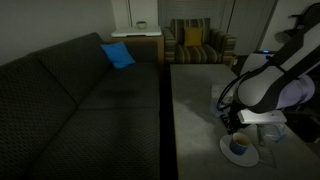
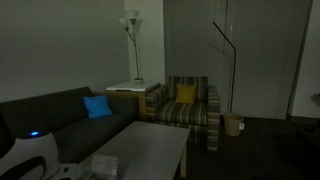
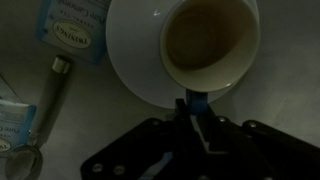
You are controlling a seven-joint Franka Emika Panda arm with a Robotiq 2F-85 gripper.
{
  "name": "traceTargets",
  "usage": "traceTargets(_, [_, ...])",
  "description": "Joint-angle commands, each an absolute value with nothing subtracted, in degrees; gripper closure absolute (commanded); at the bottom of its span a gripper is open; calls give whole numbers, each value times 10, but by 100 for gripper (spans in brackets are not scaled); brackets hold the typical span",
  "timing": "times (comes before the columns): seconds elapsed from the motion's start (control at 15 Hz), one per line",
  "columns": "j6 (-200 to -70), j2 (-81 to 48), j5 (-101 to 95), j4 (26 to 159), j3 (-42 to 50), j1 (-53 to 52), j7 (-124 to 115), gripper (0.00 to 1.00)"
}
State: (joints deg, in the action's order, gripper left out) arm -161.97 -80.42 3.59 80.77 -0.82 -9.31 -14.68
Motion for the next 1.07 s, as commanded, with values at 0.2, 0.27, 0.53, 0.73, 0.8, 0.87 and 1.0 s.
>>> traceTargets(0.2, [-1629,-795,44,825,-11,-87,-133,47])
traceTargets(0.27, [-1629,-795,44,825,-11,-87,-133,43])
traceTargets(0.53, [-1633,-789,43,832,-6,-93,-138,15])
traceTargets(0.73, [-1643,-772,34,851,5,-103,-156,0])
traceTargets(0.8, [-1647,-766,34,857,9,-107,-160,0])
traceTargets(0.87, [-1654,-760,34,865,11,-110,-161,0])
traceTargets(1.0, [-1670,-742,36,885,22,-125,-173,0])
